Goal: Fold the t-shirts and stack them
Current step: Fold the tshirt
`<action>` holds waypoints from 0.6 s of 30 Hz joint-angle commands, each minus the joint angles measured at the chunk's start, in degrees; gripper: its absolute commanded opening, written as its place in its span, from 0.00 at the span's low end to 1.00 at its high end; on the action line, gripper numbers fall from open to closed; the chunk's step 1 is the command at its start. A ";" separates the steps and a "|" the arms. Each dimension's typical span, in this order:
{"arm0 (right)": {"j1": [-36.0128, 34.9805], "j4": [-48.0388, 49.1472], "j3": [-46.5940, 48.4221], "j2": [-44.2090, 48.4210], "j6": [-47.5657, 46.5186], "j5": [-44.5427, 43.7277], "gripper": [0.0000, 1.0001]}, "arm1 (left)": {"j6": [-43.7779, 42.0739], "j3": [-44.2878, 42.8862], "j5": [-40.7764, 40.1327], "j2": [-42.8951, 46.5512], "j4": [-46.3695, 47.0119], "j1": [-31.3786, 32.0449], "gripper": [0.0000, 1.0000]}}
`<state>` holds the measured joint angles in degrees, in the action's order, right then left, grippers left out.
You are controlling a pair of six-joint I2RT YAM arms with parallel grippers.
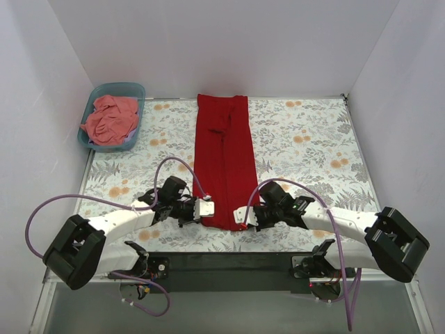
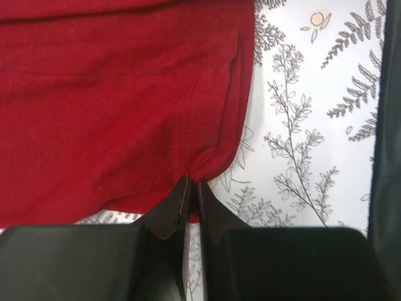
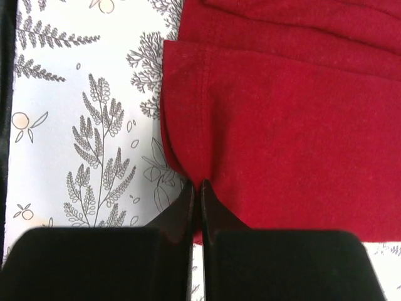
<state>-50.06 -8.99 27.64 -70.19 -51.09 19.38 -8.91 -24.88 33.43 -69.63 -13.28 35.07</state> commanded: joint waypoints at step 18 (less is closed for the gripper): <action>0.74 -11.57 12.43 7.02 3.55 -5.85 0.01 | -0.13 -14.29 1.90 7.68 -14.68 -2.87 0.00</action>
<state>-52.99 -21.12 34.70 -61.47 -43.94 13.58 -5.87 -33.78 33.52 -59.94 -30.15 36.88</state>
